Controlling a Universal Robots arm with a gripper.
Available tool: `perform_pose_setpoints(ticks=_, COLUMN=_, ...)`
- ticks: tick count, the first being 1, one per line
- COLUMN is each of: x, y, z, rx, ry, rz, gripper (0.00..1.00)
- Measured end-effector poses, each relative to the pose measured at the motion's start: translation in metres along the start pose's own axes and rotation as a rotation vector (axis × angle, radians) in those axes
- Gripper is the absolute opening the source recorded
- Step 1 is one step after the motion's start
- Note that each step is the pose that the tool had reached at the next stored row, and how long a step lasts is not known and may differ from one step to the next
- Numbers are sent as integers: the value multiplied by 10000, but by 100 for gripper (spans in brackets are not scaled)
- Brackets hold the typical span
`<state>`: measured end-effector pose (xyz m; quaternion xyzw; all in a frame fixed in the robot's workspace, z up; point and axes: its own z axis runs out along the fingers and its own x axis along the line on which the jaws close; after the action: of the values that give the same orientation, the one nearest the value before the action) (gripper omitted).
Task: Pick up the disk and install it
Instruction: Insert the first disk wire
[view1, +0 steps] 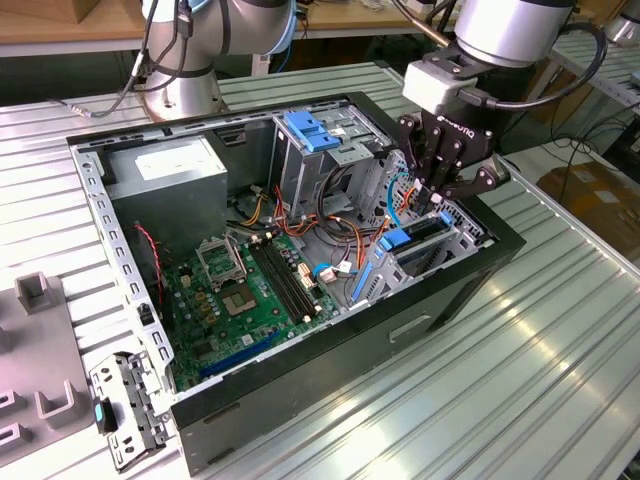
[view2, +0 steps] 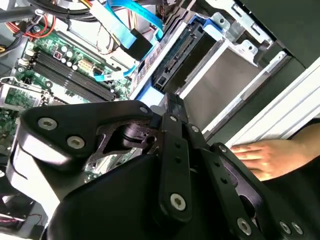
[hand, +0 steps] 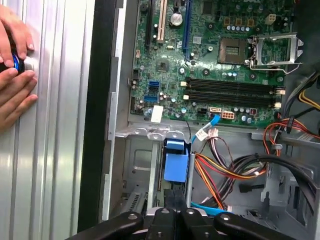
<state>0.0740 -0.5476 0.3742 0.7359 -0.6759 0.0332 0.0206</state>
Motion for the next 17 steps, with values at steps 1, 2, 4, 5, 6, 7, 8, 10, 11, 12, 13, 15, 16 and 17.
perform_pose_setpoints(ticks=1, x=2, y=-3, z=-21, rx=-1, ry=-10, rz=-124, gripper=11)
perform_pose_setpoints(ticks=2, x=2, y=-4, z=-21, rx=0, ry=-9, rz=-140, gripper=11)
perform_pose_setpoints(ticks=4, x=4, y=-36, z=-21, rx=5, ry=-8, rz=-199, gripper=11)
perform_pose_setpoints(ticks=5, x=8, y=-75, z=-19, rx=8, ry=-9, rz=-230, gripper=11)
perform_pose_setpoints(ticks=6, x=9, y=-99, z=-19, rx=8, ry=-8, rz=-244, gripper=11)
perform_pose_setpoints(ticks=7, x=9, y=-119, z=-19, rx=9, ry=-9, rz=-255, gripper=11)
perform_pose_setpoints(ticks=8, x=11, y=-146, z=-18, rx=10, ry=-9, rz=-272, gripper=11)
perform_pose_setpoints(ticks=10, x=11, y=-187, z=-18, rx=12, ry=-9, rz=-299, gripper=11)
perform_pose_setpoints(ticks=11, x=9, y=-206, z=-17, rx=13, ry=-10, rz=-308, gripper=11)
perform_pose_setpoints(ticks=12, x=8, y=-214, z=-17, rx=14, ry=-10, rz=-319, gripper=11)
perform_pose_setpoints(ticks=13, x=8, y=-220, z=-17, rx=16, ry=-10, rz=-353, gripper=11)
perform_pose_setpoints(ticks=15, x=7, y=-221, z=-17, rx=25, ry=-13, rz=-465, gripper=11)
perform_pose_setpoints(ticks=16, x=8, y=-222, z=-18, rx=33, ry=-14, rz=-565, gripper=11)
perform_pose_setpoints(ticks=17, x=8, y=-222, z=-25, rx=35, ry=-12, rz=-617, gripper=11)
